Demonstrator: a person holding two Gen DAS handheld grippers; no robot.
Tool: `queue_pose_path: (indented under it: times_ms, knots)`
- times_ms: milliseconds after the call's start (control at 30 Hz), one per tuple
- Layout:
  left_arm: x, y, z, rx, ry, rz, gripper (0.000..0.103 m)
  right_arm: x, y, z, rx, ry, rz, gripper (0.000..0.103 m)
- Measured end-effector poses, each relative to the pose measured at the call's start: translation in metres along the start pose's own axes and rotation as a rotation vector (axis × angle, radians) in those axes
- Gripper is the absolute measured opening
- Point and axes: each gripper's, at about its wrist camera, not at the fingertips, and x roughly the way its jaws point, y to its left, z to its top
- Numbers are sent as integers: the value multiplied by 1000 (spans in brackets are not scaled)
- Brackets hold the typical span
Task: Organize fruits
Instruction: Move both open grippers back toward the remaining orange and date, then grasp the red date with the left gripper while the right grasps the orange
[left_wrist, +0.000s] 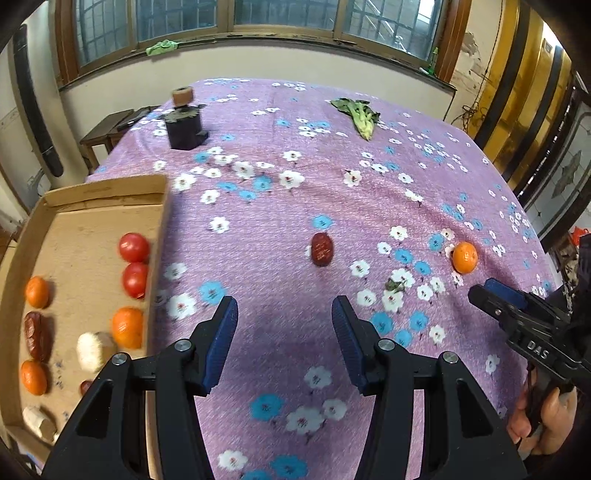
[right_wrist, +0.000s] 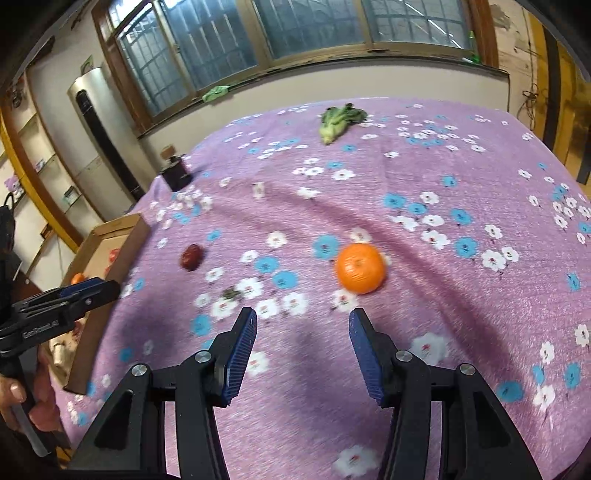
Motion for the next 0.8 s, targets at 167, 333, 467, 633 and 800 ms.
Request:
queue_pose_path:
  times_ms: [167,333,467,633,800]
  knots:
    - [29,-13,13,16,19,-7,51,20,-20,11,35,20,-26,54]
    - [61,-26,25,32,53,5,51,34,-23,20,30,27,-29,57]
    - [82,-29,30,37,68,20,51,41,-24,22,18,25,-49,56]
    - [80,-32,29,61,53,18,18,45,-22,23,-22,6,-99,37]
    - [66,-26,15,46,46,-6,18,33,-19,22,-21,-11,-69,36]
